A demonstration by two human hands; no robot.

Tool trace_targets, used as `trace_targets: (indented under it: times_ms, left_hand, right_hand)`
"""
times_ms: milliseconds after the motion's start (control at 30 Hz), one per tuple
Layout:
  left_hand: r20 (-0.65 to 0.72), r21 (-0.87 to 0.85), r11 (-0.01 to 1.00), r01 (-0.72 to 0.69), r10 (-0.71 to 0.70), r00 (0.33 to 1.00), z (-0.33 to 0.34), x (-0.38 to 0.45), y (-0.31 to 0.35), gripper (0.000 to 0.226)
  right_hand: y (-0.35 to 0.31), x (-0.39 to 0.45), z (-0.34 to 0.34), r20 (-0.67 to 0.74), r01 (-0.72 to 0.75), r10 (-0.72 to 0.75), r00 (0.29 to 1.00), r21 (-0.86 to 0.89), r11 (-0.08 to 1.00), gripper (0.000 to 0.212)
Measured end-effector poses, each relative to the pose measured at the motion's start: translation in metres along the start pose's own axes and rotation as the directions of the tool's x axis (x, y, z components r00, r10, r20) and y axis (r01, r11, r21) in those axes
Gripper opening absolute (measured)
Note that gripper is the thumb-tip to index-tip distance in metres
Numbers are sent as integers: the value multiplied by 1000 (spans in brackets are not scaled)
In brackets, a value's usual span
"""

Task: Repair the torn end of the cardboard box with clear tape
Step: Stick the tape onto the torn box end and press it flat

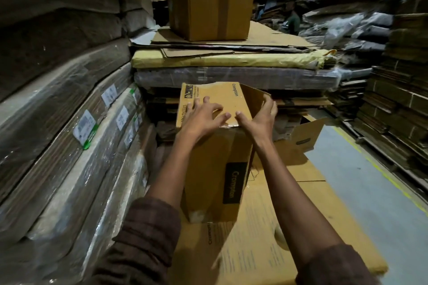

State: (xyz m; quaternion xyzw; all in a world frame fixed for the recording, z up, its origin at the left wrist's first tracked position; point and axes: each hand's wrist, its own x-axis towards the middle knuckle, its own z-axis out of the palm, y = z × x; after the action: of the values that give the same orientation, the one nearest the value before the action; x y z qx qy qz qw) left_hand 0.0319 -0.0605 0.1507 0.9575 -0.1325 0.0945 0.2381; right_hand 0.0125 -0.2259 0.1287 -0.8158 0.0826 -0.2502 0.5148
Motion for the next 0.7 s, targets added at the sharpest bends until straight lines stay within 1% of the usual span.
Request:
trace_targets:
  times_ms: [67, 100, 167, 233, 267, 333, 400, 467, 533, 567, 633, 700]
  left_hand:
    - [22, 43, 998, 40, -41, 999, 2, -2, 1, 75]
    - [36, 43, 998, 55, -57, 998, 1, -3, 2, 81]
    - [65, 12, 997, 80, -80, 995, -2, -5, 4, 86]
    - [107, -42, 994, 97, -92, 990, -5, -5, 4, 85]
    - [130, -69, 992, 105, -95, 987, -7, -4, 4, 83]
    - [160, -100, 990, 101, -84, 983, -10, -1, 5, 77]
    - [175, -117, 990, 80, -58, 983, -11, -1, 7, 73]
    - [185, -143, 988, 60, -33, 982, -11, 0, 7, 68]
    - [205, -185, 981, 60, -21, 979, -11, 1, 5, 64]
    - [216, -211, 976, 51, -5, 976, -12, 2, 2, 62]
    - [230, -261, 965, 6, 56, 971, -14, 2, -2, 57]
    - [224, -305, 952, -37, 110, 968, -15, -1, -6, 53]
  right_hand:
    - [6, -4, -4, 133, -122, 118, 984, 21, 992, 114]
    - [7, -7, -5, 192, -158, 148, 970, 40, 987, 119]
    - [9, -11, -5, 239, -181, 153, 959, 99, 978, 127]
    - [10, -12, -5, 268, -200, 152, 951, 164, 966, 130]
    - [9, -13, -6, 297, -221, 158, 942, 192, 956, 127]
    - [9, -14, -7, 359, -257, 163, 919, 233, 938, 113]
    - [8, -16, -9, 378, -261, 157, 912, 240, 935, 88]
    - [7, -19, -9, 342, -247, 157, 926, 236, 940, 58]
    - [8, -22, -7, 259, -200, 144, 955, 206, 958, 39]
    - [9, -24, -5, 199, -156, 119, 973, 182, 971, 34]
    - [9, -31, -1, 103, -95, 80, 991, 155, 983, 35]
    - [10, -37, 4, 73, -92, 80, 994, 170, 981, 40]
